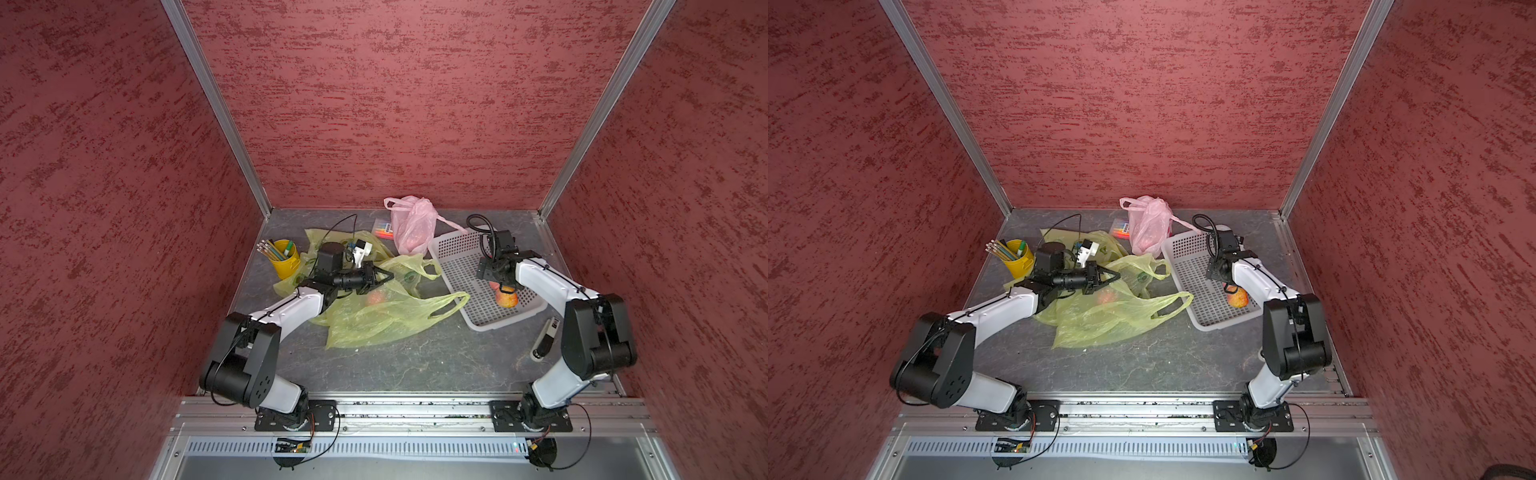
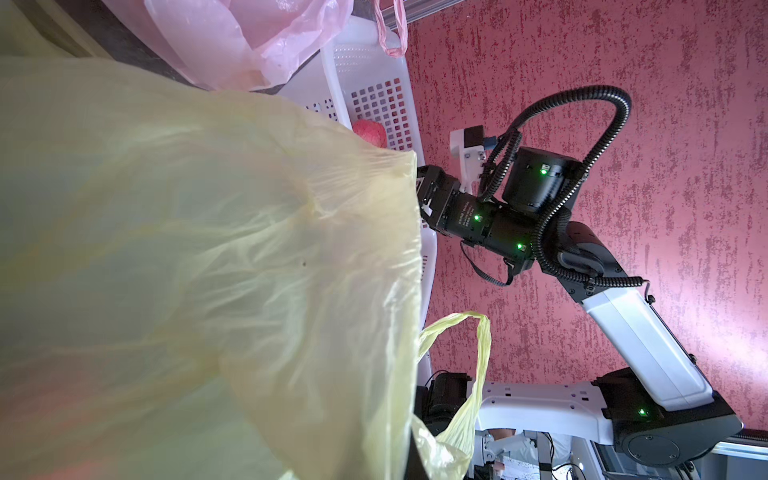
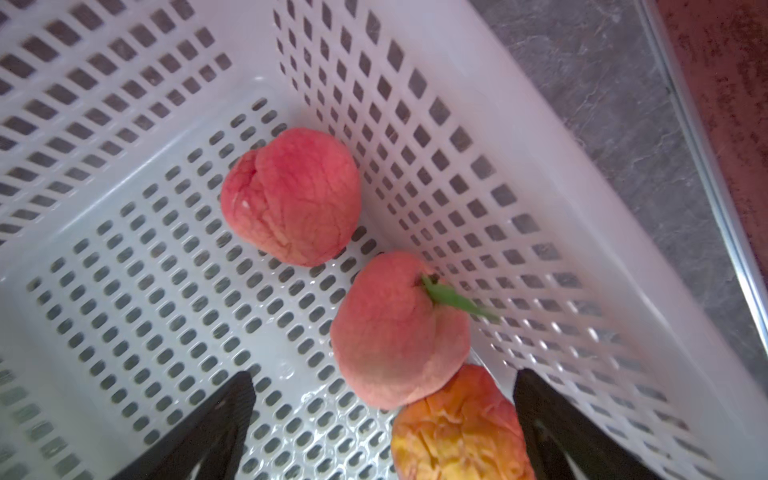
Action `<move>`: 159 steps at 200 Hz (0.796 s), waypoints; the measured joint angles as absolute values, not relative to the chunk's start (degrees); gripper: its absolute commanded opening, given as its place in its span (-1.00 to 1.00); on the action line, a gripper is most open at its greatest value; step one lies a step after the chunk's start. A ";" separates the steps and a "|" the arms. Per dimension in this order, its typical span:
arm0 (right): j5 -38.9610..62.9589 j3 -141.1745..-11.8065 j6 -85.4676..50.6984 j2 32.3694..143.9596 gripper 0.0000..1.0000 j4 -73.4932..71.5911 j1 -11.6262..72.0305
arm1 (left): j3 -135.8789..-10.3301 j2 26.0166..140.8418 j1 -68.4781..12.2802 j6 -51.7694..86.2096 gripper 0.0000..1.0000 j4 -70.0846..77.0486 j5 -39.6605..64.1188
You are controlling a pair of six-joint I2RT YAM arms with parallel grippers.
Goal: Place the peach into a plastic bag & tie a knot
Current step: Pick up the peach from the basket.
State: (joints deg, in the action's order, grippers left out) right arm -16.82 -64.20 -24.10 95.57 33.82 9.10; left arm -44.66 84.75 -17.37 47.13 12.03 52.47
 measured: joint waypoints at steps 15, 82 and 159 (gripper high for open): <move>-16.82 -64.20 -23.68 97.78 0.98 32.75 8.73 | -44.49 84.75 -17.61 47.13 -1.00 12.08 52.47; -15.18 -65.23 -22.28 103.28 0.73 27.46 8.25 | -44.31 84.75 -18.06 47.16 -1.00 12.05 52.45; -7.97 -65.41 -22.00 101.84 -0.03 25.45 8.14 | -44.14 84.75 -18.44 47.16 -1.00 12.03 52.42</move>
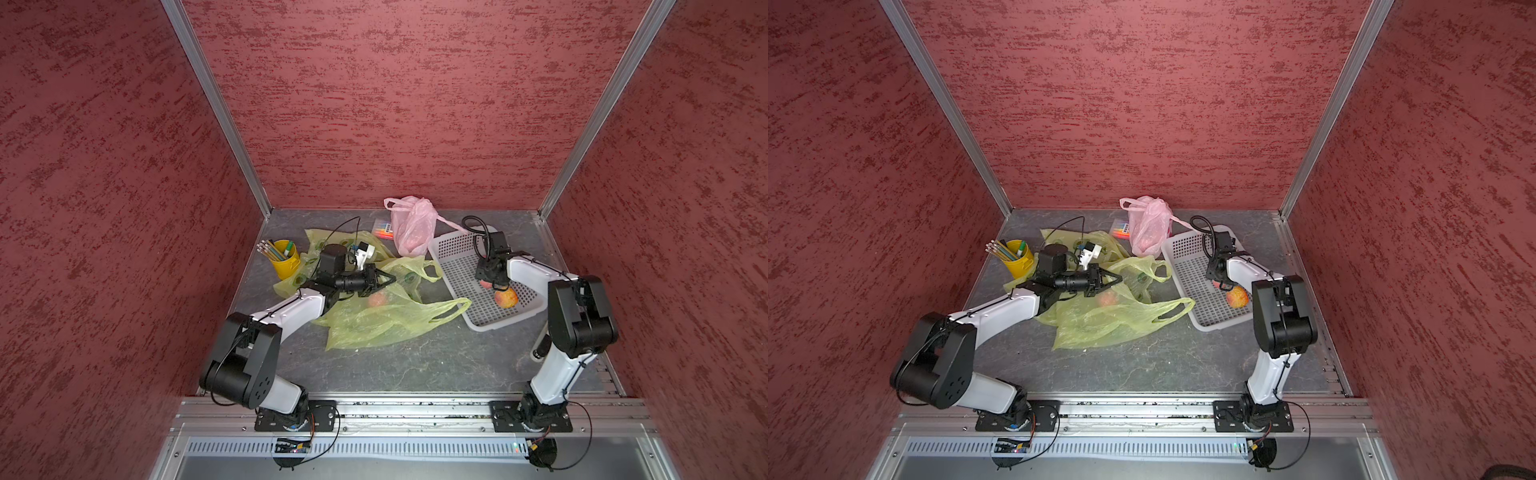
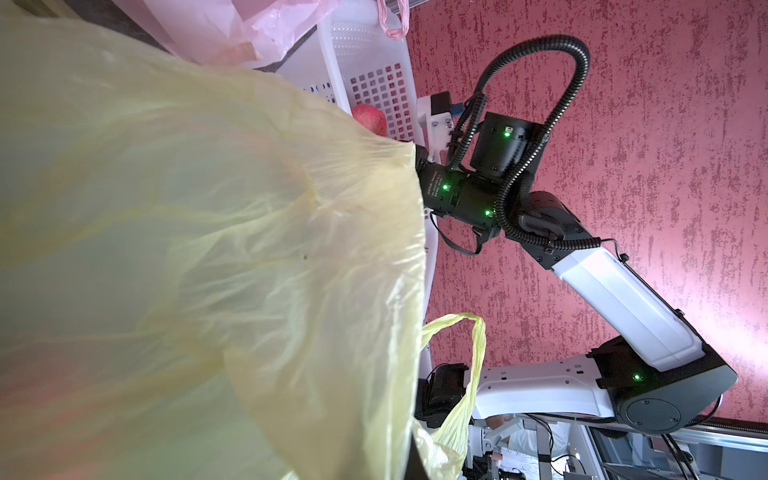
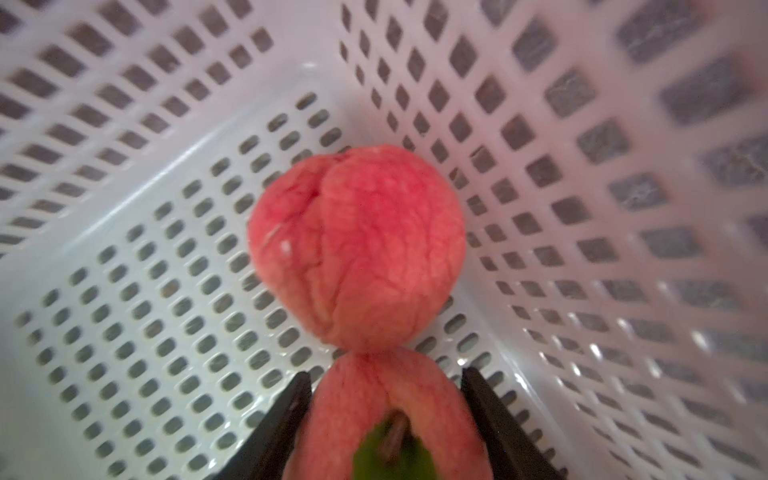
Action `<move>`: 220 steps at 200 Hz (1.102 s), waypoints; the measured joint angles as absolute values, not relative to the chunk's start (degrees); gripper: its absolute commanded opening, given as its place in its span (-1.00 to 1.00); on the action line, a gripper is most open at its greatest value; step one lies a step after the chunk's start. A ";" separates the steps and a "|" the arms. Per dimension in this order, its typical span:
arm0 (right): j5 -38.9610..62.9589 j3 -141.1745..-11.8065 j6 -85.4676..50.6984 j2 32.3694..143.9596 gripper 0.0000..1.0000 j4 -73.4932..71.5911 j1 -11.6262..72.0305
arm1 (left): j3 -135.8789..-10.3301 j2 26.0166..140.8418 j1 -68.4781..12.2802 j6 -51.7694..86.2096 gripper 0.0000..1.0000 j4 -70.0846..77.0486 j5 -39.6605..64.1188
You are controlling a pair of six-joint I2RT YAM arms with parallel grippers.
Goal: Place the peach into a plastic bag & tie a knot
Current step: Pick up the peach from the basket, then place the peach in the plastic bag.
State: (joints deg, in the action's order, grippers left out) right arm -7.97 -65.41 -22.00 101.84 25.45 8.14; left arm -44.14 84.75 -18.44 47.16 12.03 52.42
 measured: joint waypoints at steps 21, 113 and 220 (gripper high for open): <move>-2.20 -65.10 -22.15 95.11 -0.12 25.56 9.02 | -44.14 84.75 -18.57 47.13 -1.00 12.01 52.36; 22.41 -66.74 -25.28 79.22 -0.08 24.80 32.49 | -44.14 84.36 -19.03 47.11 -1.00 11.16 51.88; 26.72 -72.82 -34.15 94.50 0.42 21.30 35.86 | -44.82 76.14 -19.03 46.46 -1.00 5.93 51.79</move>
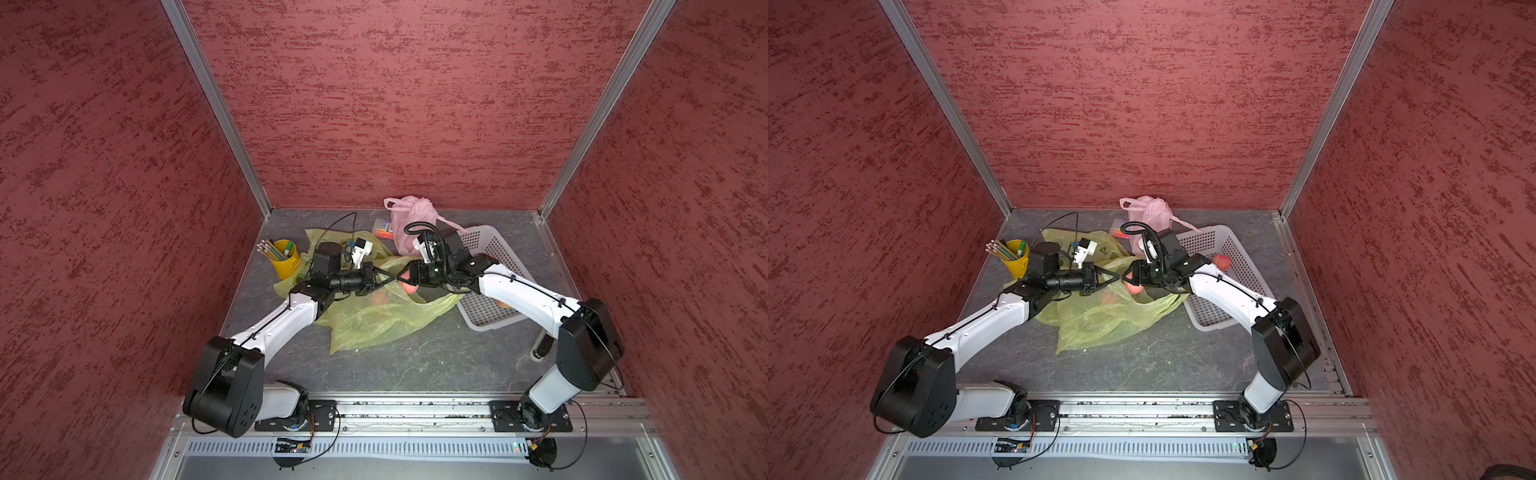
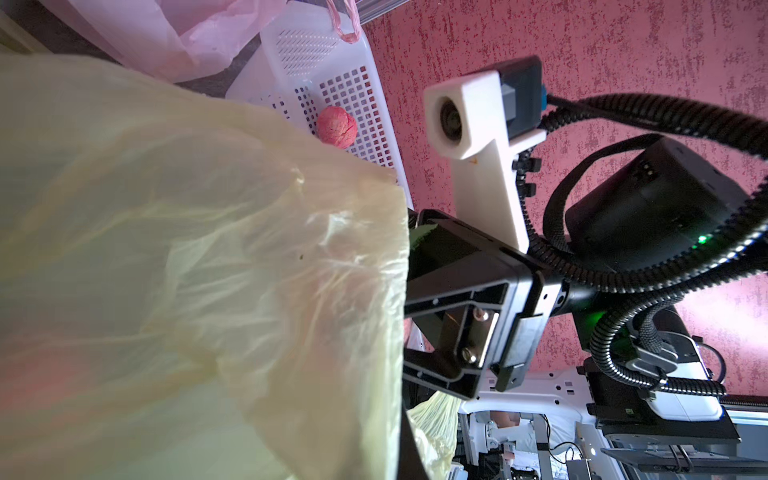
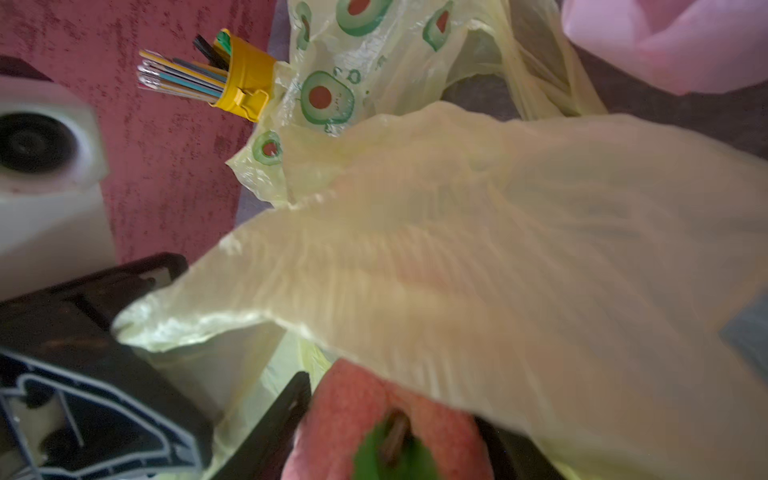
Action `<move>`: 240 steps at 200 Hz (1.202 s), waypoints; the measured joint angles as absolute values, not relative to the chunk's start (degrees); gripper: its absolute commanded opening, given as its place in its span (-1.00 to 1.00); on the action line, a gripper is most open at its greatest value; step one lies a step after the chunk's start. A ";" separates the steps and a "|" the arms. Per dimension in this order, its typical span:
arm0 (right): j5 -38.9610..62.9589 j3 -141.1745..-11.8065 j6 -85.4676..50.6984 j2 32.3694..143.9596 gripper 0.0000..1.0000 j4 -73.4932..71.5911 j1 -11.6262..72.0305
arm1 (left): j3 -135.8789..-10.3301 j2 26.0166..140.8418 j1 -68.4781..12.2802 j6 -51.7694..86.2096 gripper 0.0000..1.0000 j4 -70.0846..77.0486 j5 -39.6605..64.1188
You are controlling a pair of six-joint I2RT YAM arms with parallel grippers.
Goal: Place the peach into a plastic bag & tie a knot
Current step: Place the peach in the plastic bag, then adjust the plastic bag at the center of the board.
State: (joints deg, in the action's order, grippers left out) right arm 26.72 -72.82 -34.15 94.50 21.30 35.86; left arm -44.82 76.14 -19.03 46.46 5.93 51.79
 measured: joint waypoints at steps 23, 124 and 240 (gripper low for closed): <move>27.40 -73.38 -36.86 95.22 0.66 19.90 36.32 | -44.93 75.35 -18.68 46.48 -1.00 5.56 51.99; 26.06 -72.36 -38.33 90.13 0.54 21.71 36.25 | -44.95 74.87 -16.53 46.94 -1.00 6.11 52.51; 11.64 -59.05 -35.70 62.78 0.86 34.85 29.06 | -43.59 74.89 -15.70 46.89 -1.00 6.04 52.47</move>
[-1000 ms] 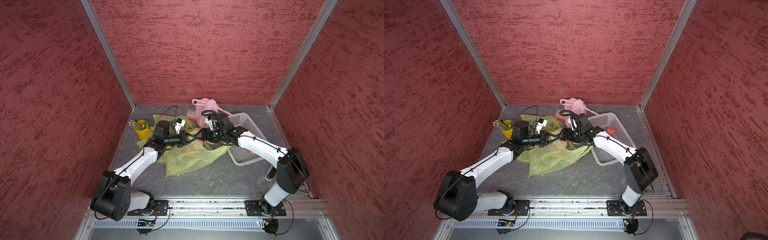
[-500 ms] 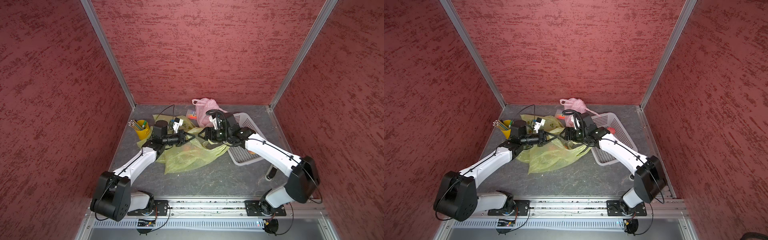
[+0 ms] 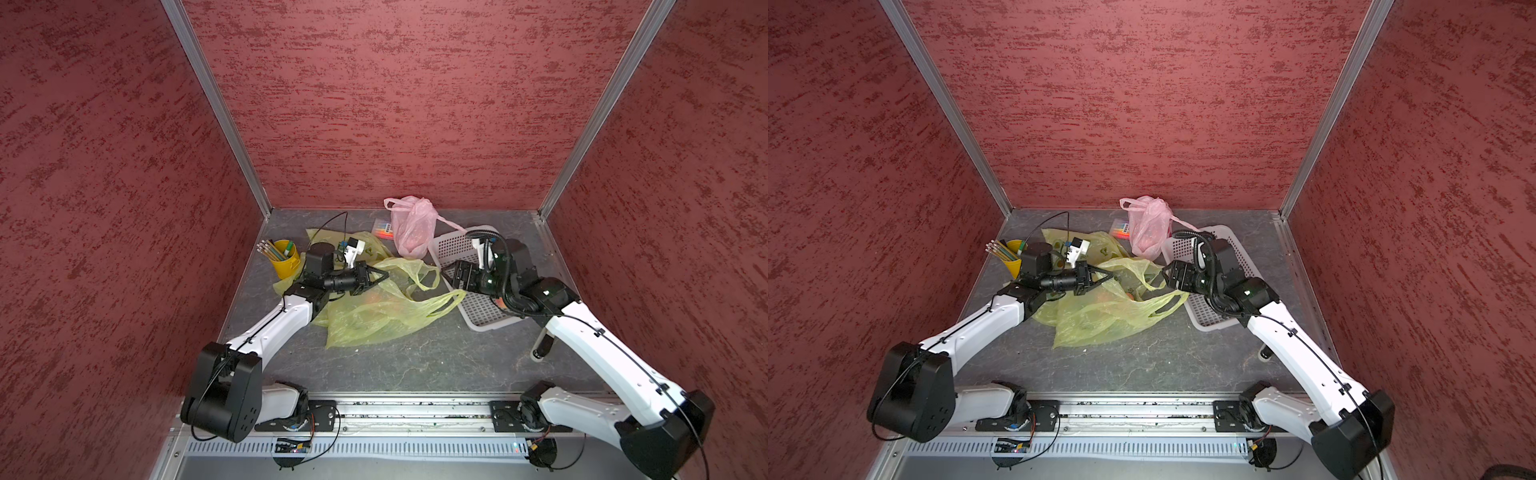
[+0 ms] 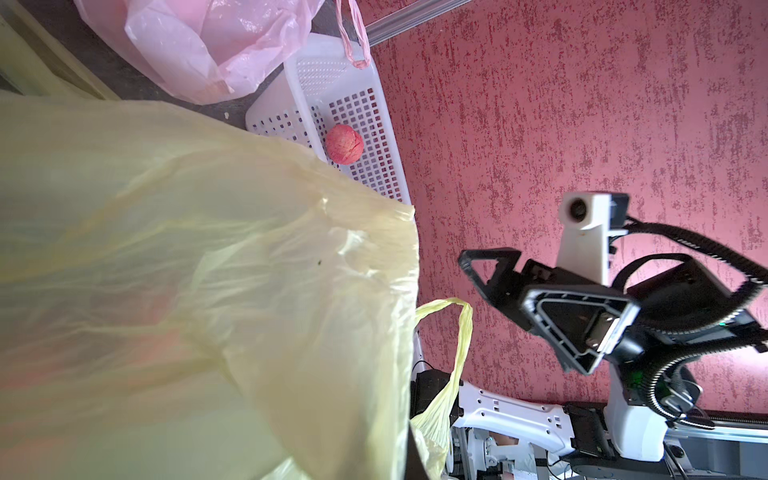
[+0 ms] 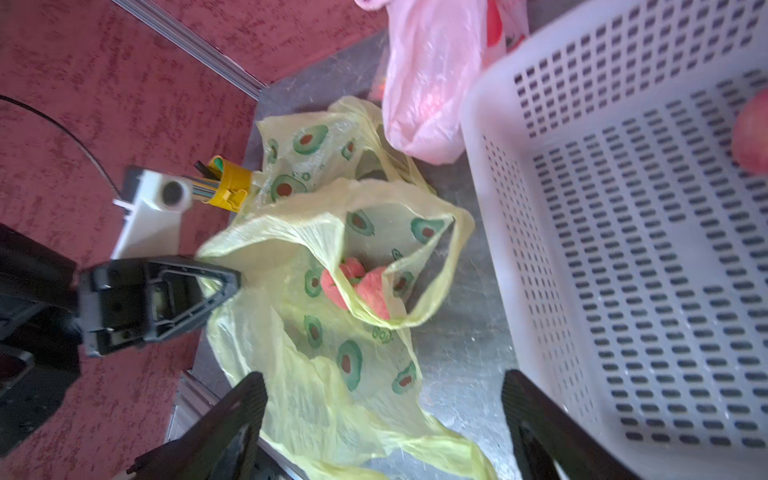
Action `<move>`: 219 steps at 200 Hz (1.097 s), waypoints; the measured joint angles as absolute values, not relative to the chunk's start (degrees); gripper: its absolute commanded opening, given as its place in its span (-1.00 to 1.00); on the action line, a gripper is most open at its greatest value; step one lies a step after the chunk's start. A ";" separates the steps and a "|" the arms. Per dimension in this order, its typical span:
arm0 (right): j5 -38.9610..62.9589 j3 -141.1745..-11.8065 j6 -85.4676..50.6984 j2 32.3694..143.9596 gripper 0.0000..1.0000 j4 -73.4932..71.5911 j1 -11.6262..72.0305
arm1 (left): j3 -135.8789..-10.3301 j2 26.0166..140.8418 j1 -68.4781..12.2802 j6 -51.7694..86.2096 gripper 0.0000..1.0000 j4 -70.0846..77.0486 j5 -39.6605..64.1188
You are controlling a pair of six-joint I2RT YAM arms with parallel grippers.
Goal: Place the peach into a plastic bag & tie a knot
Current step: Adjust the plastic bag at the center of the board.
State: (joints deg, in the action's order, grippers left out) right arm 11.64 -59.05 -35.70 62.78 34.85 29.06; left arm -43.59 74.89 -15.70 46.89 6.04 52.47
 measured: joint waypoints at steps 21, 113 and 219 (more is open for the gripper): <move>12.75 -53.95 -38.30 60.47 0.88 34.33 29.06 | -43.59 74.89 -15.70 46.89 -1.00 6.04 52.45; 17.61 -49.43 -44.27 59.11 -0.72 28.14 30.17 | -43.59 74.87 -15.70 46.68 -1.00 5.82 52.31; 24.40 -79.46 -39.86 76.44 -1.00 23.86 37.93 | -56.95 56.97 -15.07 32.23 0.60 -19.25 40.38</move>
State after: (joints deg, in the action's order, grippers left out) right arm 24.40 -79.46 -39.86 76.44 23.86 37.93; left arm -56.95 56.97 -15.07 32.23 -19.25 40.38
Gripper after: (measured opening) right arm 0.044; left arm 0.785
